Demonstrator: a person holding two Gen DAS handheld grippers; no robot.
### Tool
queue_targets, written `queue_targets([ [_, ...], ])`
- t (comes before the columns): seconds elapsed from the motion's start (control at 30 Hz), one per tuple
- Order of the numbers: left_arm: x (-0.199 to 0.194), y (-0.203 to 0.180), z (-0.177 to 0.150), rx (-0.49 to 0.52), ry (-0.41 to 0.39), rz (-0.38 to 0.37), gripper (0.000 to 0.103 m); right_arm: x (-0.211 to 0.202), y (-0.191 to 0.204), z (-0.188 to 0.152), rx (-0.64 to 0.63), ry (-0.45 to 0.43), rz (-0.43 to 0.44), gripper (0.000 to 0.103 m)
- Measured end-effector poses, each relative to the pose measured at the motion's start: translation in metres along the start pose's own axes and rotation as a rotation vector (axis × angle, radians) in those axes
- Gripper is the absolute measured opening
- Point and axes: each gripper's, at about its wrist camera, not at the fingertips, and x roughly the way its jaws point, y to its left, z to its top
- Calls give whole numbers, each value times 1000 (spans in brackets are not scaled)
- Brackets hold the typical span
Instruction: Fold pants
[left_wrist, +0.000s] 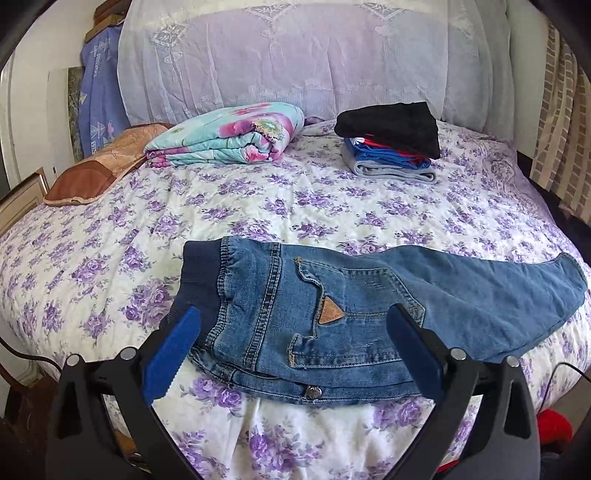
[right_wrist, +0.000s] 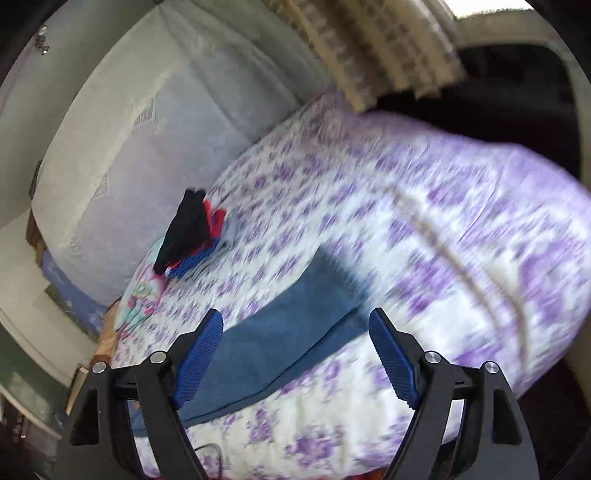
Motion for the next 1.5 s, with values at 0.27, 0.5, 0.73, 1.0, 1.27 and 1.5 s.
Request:
queue_targets([
  [0.27,13,-24,-9,55,31,-23,99,26,2,-18,-97,108,-56,83],
  [0.5,18,-22,-9,38,54,-22,99,98,-8,-56,98,250,90,73],
  [0.73,16,-31,-10,65,42,-48,99,138,-25,-55,248,192,122,50],
  [1.0,21,-69,1,114,42,-107,99,96,38,-42,-70,-96,85,15],
  [1.27,59,-156,9,250,121,-162,99,97,72,-43,-246,-40,17,9],
  [1.5,73,-168,-5,256,162,-180,99,102,5,-71,60,131,77,56],
])
